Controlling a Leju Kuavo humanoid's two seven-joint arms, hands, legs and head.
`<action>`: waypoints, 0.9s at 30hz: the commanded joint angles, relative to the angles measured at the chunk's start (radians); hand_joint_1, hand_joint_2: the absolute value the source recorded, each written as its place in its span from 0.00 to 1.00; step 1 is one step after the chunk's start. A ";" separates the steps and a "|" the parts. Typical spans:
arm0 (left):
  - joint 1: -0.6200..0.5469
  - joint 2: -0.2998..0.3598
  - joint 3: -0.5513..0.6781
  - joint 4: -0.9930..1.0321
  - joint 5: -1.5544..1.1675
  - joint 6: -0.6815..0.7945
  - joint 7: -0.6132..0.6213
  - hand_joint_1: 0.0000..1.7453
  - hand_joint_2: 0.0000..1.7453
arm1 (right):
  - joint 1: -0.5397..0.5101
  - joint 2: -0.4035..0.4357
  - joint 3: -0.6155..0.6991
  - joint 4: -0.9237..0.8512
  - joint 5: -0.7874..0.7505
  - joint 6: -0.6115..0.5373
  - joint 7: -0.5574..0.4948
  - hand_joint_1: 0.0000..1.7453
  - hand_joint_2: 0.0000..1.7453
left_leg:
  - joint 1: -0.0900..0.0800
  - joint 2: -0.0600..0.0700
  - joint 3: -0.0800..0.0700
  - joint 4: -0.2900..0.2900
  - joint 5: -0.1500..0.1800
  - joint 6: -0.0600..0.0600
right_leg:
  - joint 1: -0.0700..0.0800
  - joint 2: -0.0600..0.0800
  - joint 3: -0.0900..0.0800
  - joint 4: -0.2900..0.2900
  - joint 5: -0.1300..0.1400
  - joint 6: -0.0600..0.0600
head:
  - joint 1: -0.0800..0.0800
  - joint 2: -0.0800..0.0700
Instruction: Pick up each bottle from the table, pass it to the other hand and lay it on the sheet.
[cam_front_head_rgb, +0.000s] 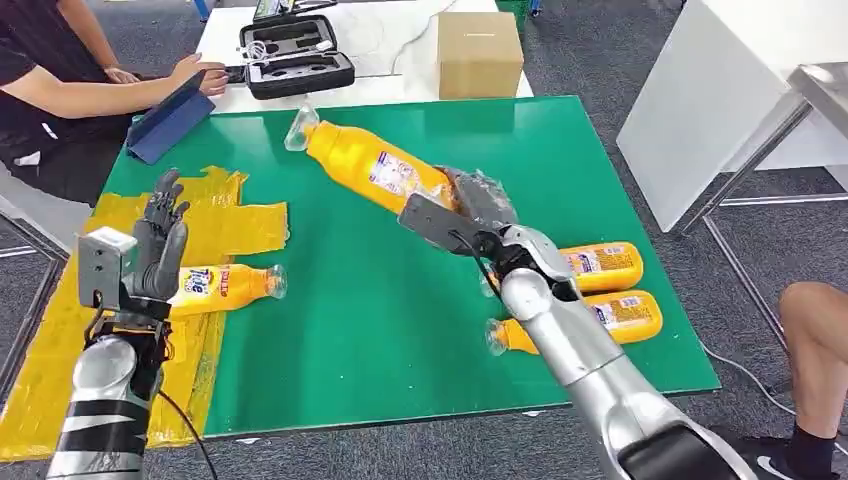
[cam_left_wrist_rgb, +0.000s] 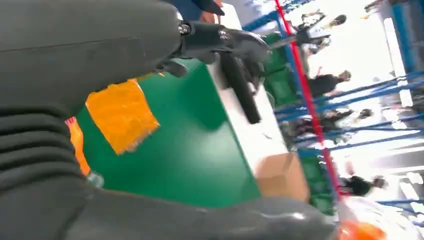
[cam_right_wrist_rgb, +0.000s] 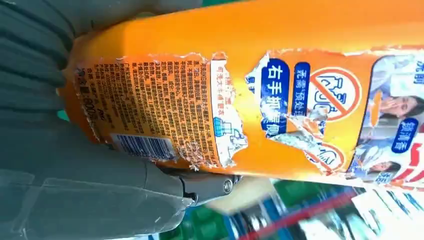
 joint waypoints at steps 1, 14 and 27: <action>0.028 -0.087 0.039 -0.027 0.111 0.009 -0.001 0.00 1.00 | 0.093 -0.035 -0.047 -0.233 -0.007 -0.045 -0.047 1.00 1.00 | 0.001 0.000 0.005 0.001 -0.003 -0.001 | 0.001 -0.001 0.005 -0.001 -0.002 -0.001 | -0.001 0.000; 0.110 -0.134 -0.130 -0.075 0.346 -0.176 0.050 0.00 1.00 | 0.078 0.007 0.064 -0.157 0.009 0.005 -0.056 1.00 1.00 | 0.000 0.003 0.006 0.000 -0.003 -0.001 | 0.001 0.001 0.005 -0.001 -0.001 -0.001 | -0.001 0.000; 0.113 -0.130 -0.138 -0.078 0.350 -0.175 0.049 0.00 1.00 | 0.078 0.011 0.076 -0.151 0.018 0.001 -0.053 1.00 1.00 | -0.001 0.002 0.004 0.000 -0.002 -0.001 | 0.000 0.001 0.003 -0.001 0.000 -0.001 | -0.001 0.000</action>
